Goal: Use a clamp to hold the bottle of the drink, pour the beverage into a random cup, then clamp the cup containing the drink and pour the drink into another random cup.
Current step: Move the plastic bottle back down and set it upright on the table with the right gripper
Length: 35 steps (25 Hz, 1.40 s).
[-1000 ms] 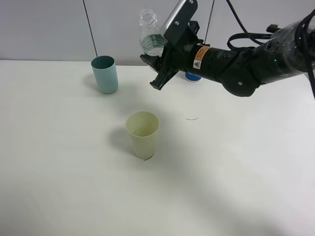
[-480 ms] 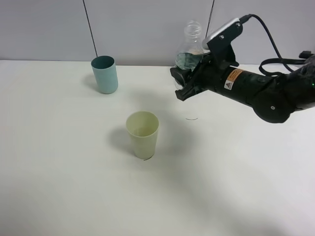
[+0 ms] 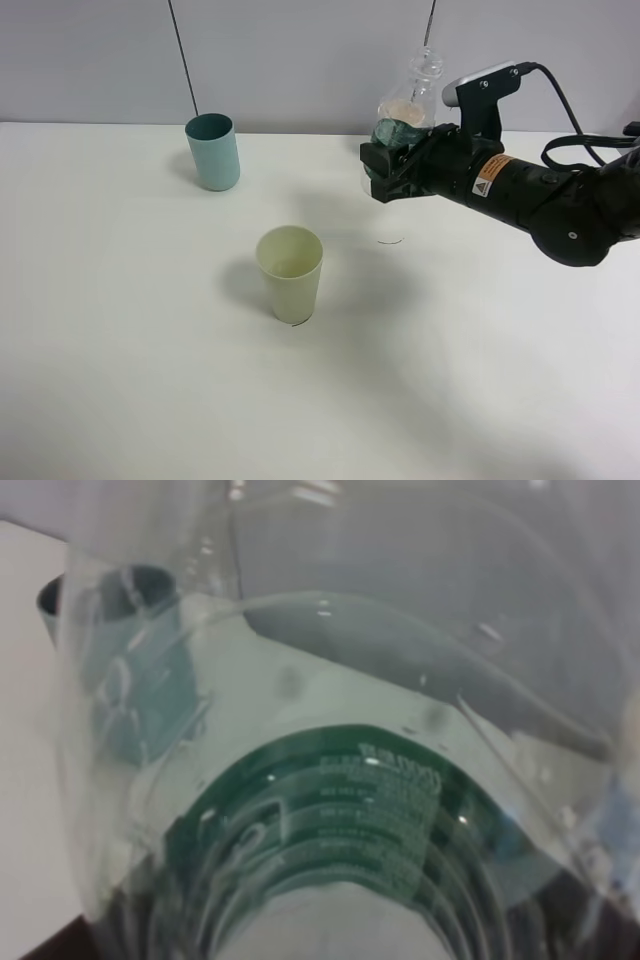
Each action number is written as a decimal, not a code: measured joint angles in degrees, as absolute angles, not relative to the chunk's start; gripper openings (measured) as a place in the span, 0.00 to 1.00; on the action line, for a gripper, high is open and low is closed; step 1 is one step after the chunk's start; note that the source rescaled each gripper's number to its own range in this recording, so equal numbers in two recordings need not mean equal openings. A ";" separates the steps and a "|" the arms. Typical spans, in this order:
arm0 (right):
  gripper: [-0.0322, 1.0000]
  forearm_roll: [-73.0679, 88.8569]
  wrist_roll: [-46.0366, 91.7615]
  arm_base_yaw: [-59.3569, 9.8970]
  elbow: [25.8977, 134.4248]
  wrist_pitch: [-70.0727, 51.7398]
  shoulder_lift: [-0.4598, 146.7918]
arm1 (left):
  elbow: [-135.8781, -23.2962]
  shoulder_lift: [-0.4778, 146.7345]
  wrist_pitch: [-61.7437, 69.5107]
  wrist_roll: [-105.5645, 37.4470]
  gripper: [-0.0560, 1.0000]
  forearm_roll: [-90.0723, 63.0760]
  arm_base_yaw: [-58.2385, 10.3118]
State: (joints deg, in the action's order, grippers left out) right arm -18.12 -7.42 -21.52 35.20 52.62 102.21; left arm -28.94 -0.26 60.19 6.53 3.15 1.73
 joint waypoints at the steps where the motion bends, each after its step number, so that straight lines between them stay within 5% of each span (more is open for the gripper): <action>1: 0.03 -18.24 -7.42 -21.46 35.20 52.67 102.21 | -28.94 -0.26 60.19 6.53 0.90 3.15 1.73; 17: 0.03 -19.78 -2.91 -15.66 35.20 51.09 102.50 | -28.94 -0.26 60.19 6.53 0.90 3.15 1.73; 35: 0.03 -21.16 -2.73 -13.56 35.35 63.58 115.82 | -28.94 -0.26 60.19 6.46 0.90 3.15 1.73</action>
